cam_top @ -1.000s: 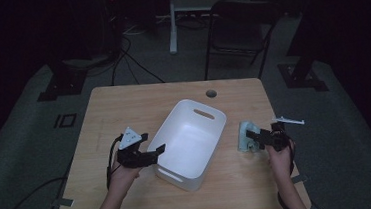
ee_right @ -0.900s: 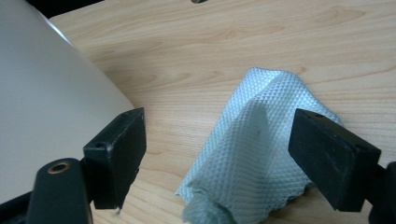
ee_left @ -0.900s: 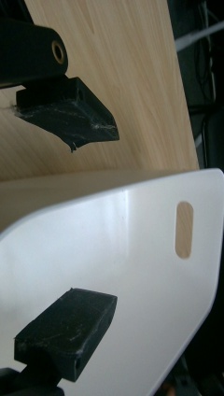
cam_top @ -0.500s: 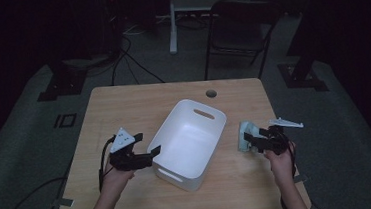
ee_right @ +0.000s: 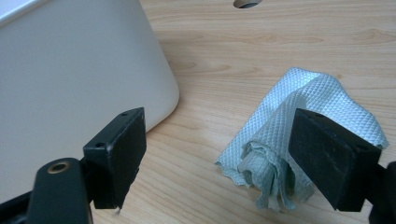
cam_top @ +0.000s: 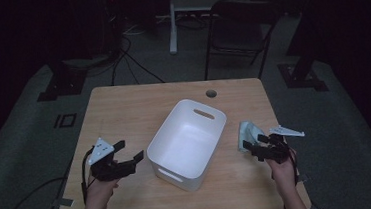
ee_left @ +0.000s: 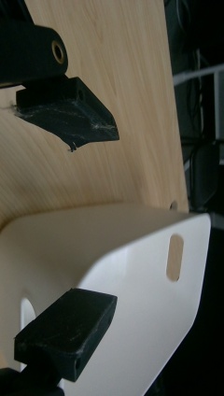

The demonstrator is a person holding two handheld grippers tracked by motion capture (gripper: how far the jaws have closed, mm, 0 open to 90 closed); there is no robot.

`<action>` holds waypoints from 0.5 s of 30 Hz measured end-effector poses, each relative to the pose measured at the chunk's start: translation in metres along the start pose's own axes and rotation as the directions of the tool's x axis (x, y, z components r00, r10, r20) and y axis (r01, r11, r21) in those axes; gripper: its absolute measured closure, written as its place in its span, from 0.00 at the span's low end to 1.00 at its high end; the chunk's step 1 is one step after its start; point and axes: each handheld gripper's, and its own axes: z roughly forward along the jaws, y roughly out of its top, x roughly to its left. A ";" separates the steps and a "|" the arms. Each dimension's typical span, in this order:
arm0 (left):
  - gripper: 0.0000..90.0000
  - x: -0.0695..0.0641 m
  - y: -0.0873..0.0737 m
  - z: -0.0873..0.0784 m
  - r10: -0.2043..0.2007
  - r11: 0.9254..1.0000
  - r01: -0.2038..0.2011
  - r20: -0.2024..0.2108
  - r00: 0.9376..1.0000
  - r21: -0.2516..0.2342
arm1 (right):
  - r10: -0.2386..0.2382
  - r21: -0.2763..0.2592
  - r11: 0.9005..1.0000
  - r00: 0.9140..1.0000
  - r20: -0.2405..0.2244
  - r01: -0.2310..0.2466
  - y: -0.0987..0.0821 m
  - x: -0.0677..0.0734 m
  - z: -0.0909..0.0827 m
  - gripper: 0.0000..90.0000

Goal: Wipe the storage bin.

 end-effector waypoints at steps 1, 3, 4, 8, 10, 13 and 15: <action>0.20 0.002 -0.001 -0.002 0.001 1.000 -0.001 -0.002 1.000 -0.002 | 0.002 -0.002 1.000 1.000 0.000 -0.002 -0.001 0.000 0.000 0.21; 0.20 0.004 -0.005 -0.005 0.008 1.000 -0.008 -0.002 1.000 0.008 | 0.004 -0.003 1.000 1.000 0.006 -0.004 -0.004 0.000 0.000 0.21; 0.20 0.006 -0.007 -0.007 0.013 1.000 -0.013 -0.011 1.000 0.013 | 0.002 -0.001 1.000 1.000 0.008 -0.002 -0.005 0.001 0.000 0.21; 0.20 0.012 -0.019 -0.012 0.005 1.000 -0.005 -0.028 1.000 0.021 | -0.007 0.006 1.000 1.000 0.010 0.007 -0.013 0.003 -0.002 0.21; 0.20 0.016 -0.027 -0.015 0.001 1.000 0.000 -0.046 0.999 0.026 | -0.009 0.004 1.000 1.000 0.004 0.009 -0.016 0.003 -0.003 0.21; 0.20 0.021 -0.039 -0.018 -0.013 0.999 0.015 -0.058 0.998 0.039 | -0.003 0.005 1.000 1.000 0.004 0.003 -0.022 0.003 -0.006 0.21; 0.20 0.022 -0.045 -0.019 -0.015 0.999 0.018 -0.070 0.997 0.043 | -0.008 -0.006 1.000 1.000 0.019 0.008 -0.025 0.003 -0.008 0.21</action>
